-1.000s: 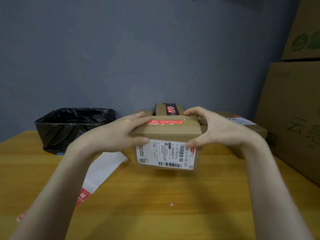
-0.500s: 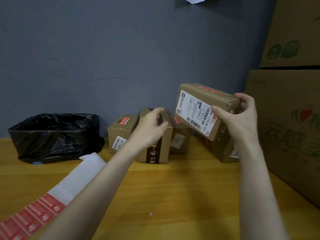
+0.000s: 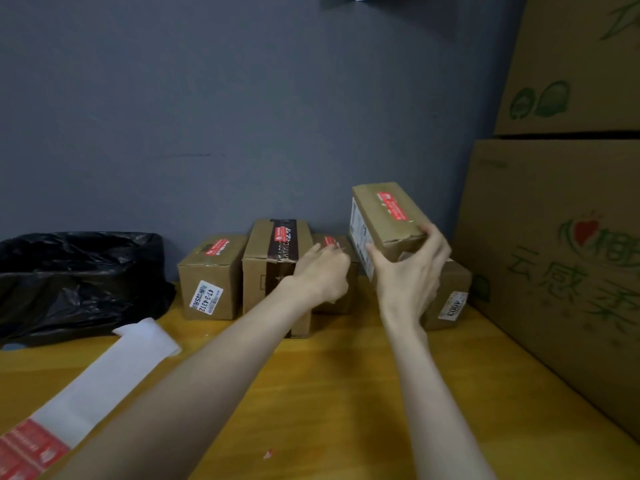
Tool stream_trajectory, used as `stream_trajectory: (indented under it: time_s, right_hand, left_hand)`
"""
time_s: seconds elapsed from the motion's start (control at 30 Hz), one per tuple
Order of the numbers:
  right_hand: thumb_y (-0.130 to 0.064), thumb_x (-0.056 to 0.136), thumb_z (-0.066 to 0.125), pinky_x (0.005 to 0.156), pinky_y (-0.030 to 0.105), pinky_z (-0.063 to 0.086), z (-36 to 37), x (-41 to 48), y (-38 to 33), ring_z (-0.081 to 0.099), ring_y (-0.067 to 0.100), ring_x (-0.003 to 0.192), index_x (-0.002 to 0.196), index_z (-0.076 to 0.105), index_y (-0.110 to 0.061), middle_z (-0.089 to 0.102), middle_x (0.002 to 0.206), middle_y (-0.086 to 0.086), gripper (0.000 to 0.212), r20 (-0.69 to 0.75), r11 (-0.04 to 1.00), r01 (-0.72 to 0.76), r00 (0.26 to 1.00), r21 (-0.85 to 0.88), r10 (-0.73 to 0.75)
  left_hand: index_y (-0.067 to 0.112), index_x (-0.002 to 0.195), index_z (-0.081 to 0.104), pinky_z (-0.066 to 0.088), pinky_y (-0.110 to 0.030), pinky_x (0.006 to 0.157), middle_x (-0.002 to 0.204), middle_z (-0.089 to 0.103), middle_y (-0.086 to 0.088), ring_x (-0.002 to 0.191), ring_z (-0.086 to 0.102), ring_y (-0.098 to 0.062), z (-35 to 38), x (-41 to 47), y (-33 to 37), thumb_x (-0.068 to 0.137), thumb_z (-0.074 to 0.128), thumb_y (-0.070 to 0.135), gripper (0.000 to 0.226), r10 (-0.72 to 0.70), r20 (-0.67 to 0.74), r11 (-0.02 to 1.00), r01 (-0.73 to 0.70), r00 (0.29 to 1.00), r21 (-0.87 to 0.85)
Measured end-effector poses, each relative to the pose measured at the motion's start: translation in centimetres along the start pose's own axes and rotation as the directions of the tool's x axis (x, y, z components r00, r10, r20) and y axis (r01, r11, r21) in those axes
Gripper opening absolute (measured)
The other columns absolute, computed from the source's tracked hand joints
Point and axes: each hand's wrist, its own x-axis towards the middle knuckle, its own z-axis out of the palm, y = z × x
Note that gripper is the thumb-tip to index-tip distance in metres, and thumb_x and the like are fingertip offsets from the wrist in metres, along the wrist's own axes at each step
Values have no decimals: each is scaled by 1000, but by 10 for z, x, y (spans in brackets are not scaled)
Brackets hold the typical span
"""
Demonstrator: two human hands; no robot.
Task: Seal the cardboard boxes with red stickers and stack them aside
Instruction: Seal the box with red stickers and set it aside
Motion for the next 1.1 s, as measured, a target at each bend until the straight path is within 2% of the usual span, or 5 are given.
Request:
stream_trajectory:
  time_s: [0.3,0.5,0.77,0.9,1.1]
  right_hand:
    - [-35,70,79,89,42,48,16,-7,19,44,33,124,134,34,-13,30,144,15,81,-9,994,-33,999,-100,32]
    - [-37,68,80,84,42,49,22,-11,31,46,34,122,134,34,-14,32,143,15,84,42,986,-66,996,-154,74]
    - [-25,75,77,105,42,37,41,-22,52,35,35,131,134,31,-11,29,141,18,76,219,984,-114,965,-138,142]
    - [-9,88,61,102,25,31,39,-21,59,40,28,128,139,30,-12,23,146,16,60,361,987,-141,918,-84,162]
    - [-1,91,50,110,37,30,36,-12,70,27,30,137,141,32,-15,24,150,15,55,357,983,-181,917,-28,179]
  left_hand:
    - [9,111,59,4,-39,117,107,65,-11,110,57,-24,2,10,5,89,42,11,28,21,95,970,-43,995,237]
    - [9,132,46,6,-41,118,119,62,-12,118,54,-25,2,15,8,92,41,14,41,-24,78,963,2,997,271]
    - [9,115,56,2,-43,118,116,62,-10,117,54,-24,-2,13,5,91,39,12,29,-55,86,948,25,995,318]
    - [9,133,43,-3,-46,117,120,59,-11,122,49,-27,0,12,6,91,38,13,42,-50,75,959,27,996,283]
    - [16,144,32,-1,-48,115,156,18,-6,145,11,-19,10,11,27,94,41,18,51,178,41,968,-182,983,174]
